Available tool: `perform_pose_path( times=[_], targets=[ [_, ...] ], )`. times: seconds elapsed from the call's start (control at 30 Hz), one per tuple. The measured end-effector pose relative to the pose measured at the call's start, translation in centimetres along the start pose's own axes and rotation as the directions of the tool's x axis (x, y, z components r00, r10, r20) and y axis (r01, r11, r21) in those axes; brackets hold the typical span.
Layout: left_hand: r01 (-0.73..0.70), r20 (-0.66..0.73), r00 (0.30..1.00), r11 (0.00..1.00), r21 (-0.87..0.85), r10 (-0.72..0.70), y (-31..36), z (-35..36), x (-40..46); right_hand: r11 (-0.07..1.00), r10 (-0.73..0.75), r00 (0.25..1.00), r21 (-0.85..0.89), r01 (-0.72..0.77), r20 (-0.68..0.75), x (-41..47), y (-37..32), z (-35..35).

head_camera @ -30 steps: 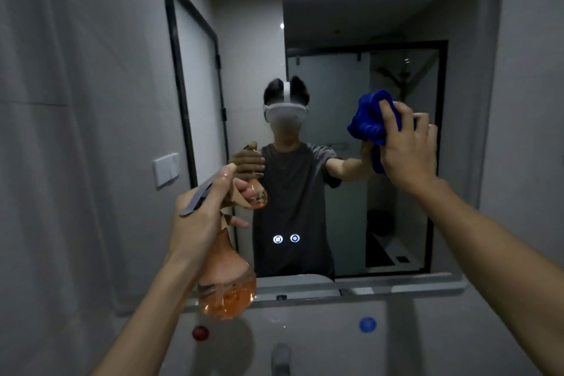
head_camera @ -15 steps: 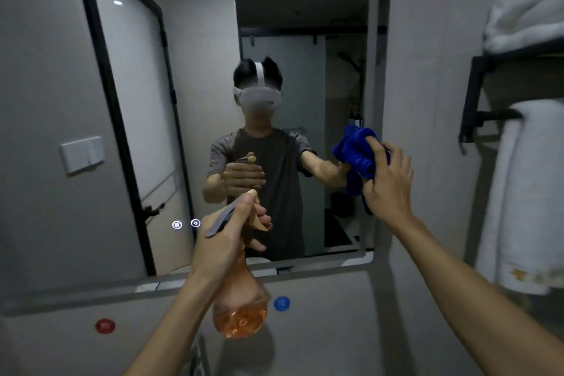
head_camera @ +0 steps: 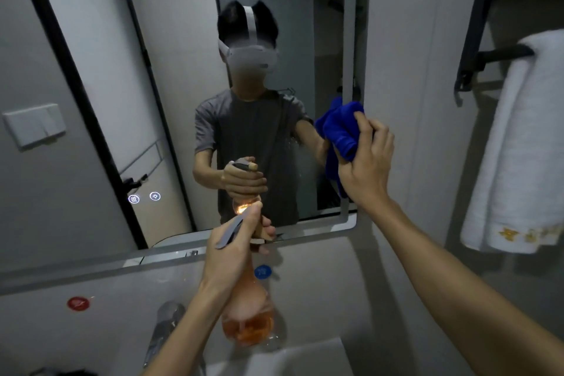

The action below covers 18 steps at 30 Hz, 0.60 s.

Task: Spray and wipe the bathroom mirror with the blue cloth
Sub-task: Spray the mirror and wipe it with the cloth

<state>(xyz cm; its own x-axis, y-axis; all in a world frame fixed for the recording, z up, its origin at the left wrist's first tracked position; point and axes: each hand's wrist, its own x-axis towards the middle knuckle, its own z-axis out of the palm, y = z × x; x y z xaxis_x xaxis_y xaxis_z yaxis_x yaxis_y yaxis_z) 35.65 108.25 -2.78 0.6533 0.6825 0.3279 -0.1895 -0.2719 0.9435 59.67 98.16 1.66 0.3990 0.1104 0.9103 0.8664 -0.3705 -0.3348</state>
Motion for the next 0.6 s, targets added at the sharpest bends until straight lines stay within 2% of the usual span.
perform_pose_path(
  times=[0.2, 0.23, 0.3, 0.33, 0.4, 0.43, 0.5, 0.57, 0.6],
  targets=[
    [-0.048, 0.06, 0.997, 0.999, 0.017, 0.047, 0.9, -0.7, 1.0, 0.999, -0.001, 0.985, -0.047, -0.007, -0.172, 1.1, -3.2, 2.2],
    [-0.038, 0.054, 0.998, 0.999, -0.006, 0.038, 0.9, -0.7, 1.2, 0.997, -0.043, 0.988, -0.074, 0.033, -0.145, -0.4, -3.3, 3.0],
    [-0.025, 0.044, 0.999, 0.999, -0.043, 0.026, 0.9, -0.8, 1.4, 0.964, -0.242, 0.97, -0.116, 0.239, -0.012, -5.3, -2.6, 4.5],
    [-0.027, 0.043, 0.999, 0.999, -0.041, 0.029, 0.8, -0.8, 1.5, 0.917, -0.37, 0.925, -0.13, 0.378, 0.084, -8.1, -1.8, 5.1],
    [-0.041, 0.052, 0.998, 0.999, -0.018, 0.042, 0.3, -1.2, 1.5, 0.782, -0.557, 0.787, -0.151, 0.604, 0.264, -12.9, 0.3, 5.9],
    [-0.041, 0.053, 0.998, 0.999, -0.017, 0.042, 0.2, -1.5, 1.5, 0.735, -0.592, 0.737, -0.157, 0.659, 0.325, -14.2, 1.3, 6.0],
    [-0.028, 0.052, 0.998, 0.999, -0.038, 0.03, 0.0, -2.1, 1.5, 0.702, -0.614, 0.698, -0.148, 0.696, 0.368, -14.4, 2.4, 5.7],
    [-0.023, 0.032, 0.999, 0.999, -0.036, 0.024, 0.2, -2.6, 1.6, 0.711, -0.628, 0.713, -0.143, 0.688, 0.311, -12.4, 3.0, 4.9],
    [-0.02, 0.026, 0.999, 0.999, -0.029, 0.021, 0.4, -2.7, 1.5, 0.734, -0.612, 0.746, -0.164, 0.659, 0.262, -10.9, 3.2, 4.4]
  ],
)
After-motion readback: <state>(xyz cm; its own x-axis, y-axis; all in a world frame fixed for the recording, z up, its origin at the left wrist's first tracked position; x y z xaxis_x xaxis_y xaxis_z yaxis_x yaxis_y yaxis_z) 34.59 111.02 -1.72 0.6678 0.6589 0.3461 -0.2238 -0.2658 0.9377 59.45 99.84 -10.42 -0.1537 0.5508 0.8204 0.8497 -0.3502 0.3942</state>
